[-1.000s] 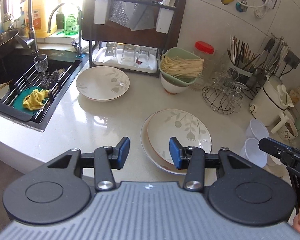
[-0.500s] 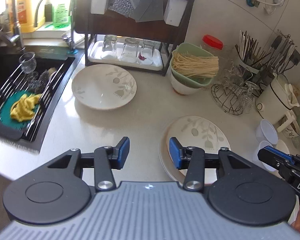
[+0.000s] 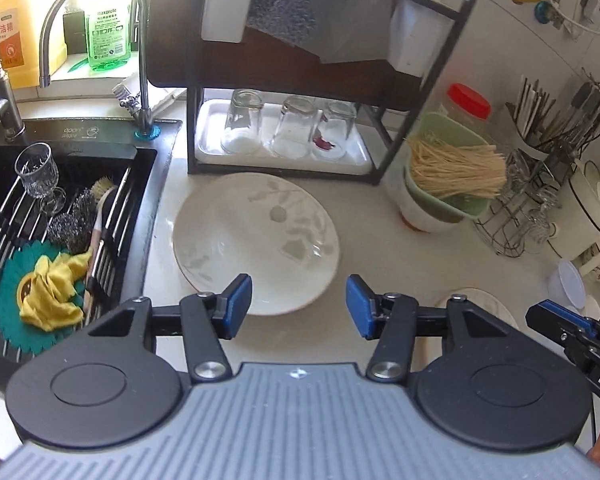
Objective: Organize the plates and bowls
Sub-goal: 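Move both grippers to the second leaf-pattern plate by the sink, then close both grippers on the rim of the second leaf plate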
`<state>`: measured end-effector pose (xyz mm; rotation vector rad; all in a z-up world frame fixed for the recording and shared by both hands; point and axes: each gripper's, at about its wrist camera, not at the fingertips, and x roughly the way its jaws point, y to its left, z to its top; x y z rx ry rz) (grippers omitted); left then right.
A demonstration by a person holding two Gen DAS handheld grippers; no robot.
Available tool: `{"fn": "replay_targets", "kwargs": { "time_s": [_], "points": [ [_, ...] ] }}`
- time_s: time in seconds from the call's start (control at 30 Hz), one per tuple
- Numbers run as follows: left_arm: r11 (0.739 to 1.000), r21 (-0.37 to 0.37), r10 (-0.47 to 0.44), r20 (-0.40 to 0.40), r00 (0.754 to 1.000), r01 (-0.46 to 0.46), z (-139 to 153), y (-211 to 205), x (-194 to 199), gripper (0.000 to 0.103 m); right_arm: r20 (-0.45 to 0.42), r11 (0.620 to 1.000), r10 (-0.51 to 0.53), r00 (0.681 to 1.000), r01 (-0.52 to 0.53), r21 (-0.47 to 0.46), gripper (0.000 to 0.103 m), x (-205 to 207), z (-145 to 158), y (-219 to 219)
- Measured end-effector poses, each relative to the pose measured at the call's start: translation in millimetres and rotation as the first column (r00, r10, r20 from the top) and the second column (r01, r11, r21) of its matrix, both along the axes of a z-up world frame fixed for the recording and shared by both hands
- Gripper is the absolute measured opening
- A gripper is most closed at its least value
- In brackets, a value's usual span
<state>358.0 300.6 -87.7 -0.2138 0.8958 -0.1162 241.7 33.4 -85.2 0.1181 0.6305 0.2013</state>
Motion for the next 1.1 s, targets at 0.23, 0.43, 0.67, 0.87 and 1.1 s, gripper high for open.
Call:
{"fn": "replay_targets", "kwargs": {
  "time_s": [0.23,0.43,0.67,0.87,1.1],
  "points": [
    [1.000,0.017,0.012,-0.037,0.999,-0.011,-15.7,45.8,35.8,0.067,-0.038,1.000,0.007,0.999,-0.007,0.000,0.069,39.0,-6.3,31.7],
    [0.999,-0.010,0.045,-0.078,0.996,-0.046,-33.9,80.0,69.2,0.068,-0.096,1.000,0.009,0.995,-0.009,0.004,0.069,77.2,-19.5,51.1],
    [1.000,-0.001,0.016,-0.138,0.990,-0.017,-61.5,102.2,106.4,0.068,-0.187,0.999,0.023,0.982,-0.018,0.028,0.068,121.4,-49.3,74.0],
    [0.999,-0.001,-0.047,-0.189,0.981,0.048,-83.7,109.4,136.1,0.066,-0.250,1.000,0.029,0.968,-0.030,0.002,0.062,151.0,-72.1,94.0],
    [0.993,-0.016,-0.116,-0.232,0.966,0.116,-106.5,102.6,159.0,0.047,-0.314,1.000,0.005,0.950,-0.007,-0.006,0.045,179.4,-98.7,100.4]
  ]
}}
